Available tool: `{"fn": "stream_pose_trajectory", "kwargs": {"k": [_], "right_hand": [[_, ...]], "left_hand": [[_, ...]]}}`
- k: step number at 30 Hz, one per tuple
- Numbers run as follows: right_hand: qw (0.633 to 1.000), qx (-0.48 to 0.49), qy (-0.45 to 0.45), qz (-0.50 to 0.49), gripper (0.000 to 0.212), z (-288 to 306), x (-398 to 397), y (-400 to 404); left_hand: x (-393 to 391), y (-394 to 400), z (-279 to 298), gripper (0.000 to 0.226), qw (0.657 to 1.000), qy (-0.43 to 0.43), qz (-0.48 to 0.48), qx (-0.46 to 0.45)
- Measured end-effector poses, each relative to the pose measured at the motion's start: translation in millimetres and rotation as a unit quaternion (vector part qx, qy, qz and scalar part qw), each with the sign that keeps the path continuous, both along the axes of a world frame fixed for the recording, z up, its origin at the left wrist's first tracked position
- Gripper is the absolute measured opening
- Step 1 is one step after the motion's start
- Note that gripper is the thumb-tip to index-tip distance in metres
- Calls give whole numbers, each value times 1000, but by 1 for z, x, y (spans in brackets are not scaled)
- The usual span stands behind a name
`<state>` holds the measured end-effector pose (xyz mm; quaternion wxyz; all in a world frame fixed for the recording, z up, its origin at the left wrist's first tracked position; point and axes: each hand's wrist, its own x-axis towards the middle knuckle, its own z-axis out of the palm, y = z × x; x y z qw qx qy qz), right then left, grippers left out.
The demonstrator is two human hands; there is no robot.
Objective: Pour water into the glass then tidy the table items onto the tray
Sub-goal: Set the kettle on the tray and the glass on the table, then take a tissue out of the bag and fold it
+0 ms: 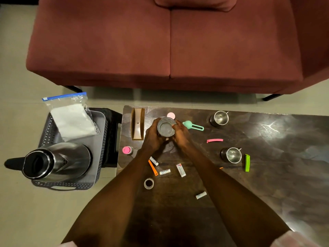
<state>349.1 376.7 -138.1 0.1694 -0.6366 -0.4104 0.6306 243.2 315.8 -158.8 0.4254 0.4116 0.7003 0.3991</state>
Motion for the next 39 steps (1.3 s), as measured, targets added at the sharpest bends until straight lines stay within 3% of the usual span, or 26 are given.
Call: {"fn": "stream_pose_trajectory", "kwargs": {"k": [11,16,18,22,26,32,39], "right_hand": [[1000,18,-12,23,38,0,-1,3],[997,21,-48,53,38,11,0,5],[993,53,-91,58,31,19,1,5],[965,166,-196,58,41,40,2,1],[923,263,-250,127,37,65,-16,-11],[913,309,-219,154,28,84,-78,-27],[915,306,-144,219,28,78,-170,-49]], "left_hand": [[-4,8,1,72,999,13,-7,-41],[1,5,12,99,995,28,19,-93],[6,-3,20,99,995,16,39,-91],[7,-28,34,87,991,27,83,-97],[-12,-51,48,70,985,44,130,-106],[-86,-60,85,31,971,110,203,-67],[-213,-65,107,22,946,182,266,-37]]}}
